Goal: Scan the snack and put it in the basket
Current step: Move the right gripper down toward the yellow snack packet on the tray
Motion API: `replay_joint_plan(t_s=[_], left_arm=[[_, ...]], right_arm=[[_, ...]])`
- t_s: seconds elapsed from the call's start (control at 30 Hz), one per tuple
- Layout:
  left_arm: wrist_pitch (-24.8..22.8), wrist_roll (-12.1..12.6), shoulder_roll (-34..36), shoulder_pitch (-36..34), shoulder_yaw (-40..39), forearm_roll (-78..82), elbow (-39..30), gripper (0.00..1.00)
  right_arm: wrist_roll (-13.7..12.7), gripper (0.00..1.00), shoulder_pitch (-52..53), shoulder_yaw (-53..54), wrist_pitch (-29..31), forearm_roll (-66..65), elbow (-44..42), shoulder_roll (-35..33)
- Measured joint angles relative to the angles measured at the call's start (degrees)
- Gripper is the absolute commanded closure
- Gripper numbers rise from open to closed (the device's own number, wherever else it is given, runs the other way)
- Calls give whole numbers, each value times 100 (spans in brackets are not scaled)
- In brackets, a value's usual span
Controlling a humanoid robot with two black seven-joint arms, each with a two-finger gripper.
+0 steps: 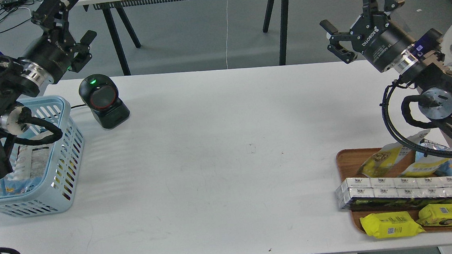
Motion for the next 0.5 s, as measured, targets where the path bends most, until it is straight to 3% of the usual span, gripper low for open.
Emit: replay_joint_plan(t_s=[0.33, 0.5], left_arm=[[1, 0, 100, -12, -105, -468, -19, 0], [2, 0, 68, -220, -346, -531, -6, 0]], right_arm=[[0, 0, 174, -238, 0, -237, 57, -105], [2, 0, 984, -1311, 0, -1414, 188, -901]])
